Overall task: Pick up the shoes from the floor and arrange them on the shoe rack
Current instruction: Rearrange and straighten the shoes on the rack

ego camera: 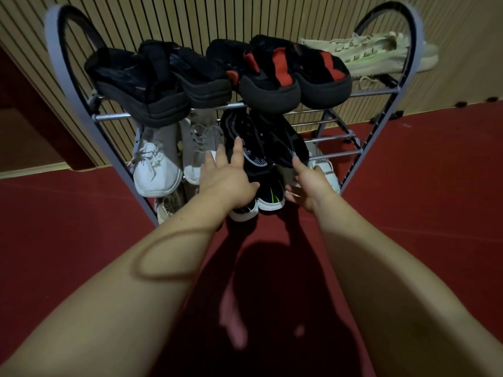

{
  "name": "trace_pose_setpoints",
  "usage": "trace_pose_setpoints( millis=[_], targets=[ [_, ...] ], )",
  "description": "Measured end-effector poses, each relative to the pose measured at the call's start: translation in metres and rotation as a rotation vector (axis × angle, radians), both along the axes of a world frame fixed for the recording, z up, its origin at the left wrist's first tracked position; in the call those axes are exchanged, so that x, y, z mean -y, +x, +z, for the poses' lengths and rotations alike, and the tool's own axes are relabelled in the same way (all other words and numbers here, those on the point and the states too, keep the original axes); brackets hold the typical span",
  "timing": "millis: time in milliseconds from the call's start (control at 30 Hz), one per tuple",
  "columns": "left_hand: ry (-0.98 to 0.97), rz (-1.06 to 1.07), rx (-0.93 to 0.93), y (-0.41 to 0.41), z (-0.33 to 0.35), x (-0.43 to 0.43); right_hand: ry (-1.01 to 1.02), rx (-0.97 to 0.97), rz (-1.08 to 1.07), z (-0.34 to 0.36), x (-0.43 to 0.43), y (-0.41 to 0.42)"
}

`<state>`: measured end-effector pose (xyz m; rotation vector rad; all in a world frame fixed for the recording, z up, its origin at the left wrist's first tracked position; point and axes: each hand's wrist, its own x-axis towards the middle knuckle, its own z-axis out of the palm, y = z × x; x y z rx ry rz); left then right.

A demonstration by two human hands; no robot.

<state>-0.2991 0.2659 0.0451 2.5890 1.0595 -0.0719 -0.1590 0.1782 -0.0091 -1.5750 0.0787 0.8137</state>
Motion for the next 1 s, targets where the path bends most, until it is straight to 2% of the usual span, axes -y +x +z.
trace_pose_setpoints(
  millis=[133, 233, 367, 467, 700, 900, 1000],
  targets=[
    [0.072, -0.055, -0.052, 0.003, -0.008, -0.009, 0.049, -0.112, -0.018, 0.002, -0.021, -0.002],
    [0.022, -0.055, 0.007, 0.004, -0.015, -0.020, 0.116, -0.166, -0.149, -0.005, -0.045, -0.010],
    [-0.016, -0.038, 0.079, 0.000, -0.027, -0.031, 0.150, -0.106, -0.395, -0.016, -0.074, -0.022],
    [-0.006, -0.044, 0.091, -0.006, -0.033, -0.037, 0.113, -0.078, -0.458, -0.025, -0.082, -0.017],
    [-0.008, -0.087, 0.124, -0.009, -0.035, -0.042, -0.047, 0.178, -0.510, -0.023, -0.054, 0.021],
    [-0.058, -0.115, 0.196, 0.001, -0.029, -0.032, 0.170, 0.292, -0.701, 0.022, 0.014, 0.054],
    [-0.100, -0.137, 0.234, 0.009, -0.025, -0.019, -0.002, 0.425, -0.741, 0.023, 0.067, 0.075]
  ],
)
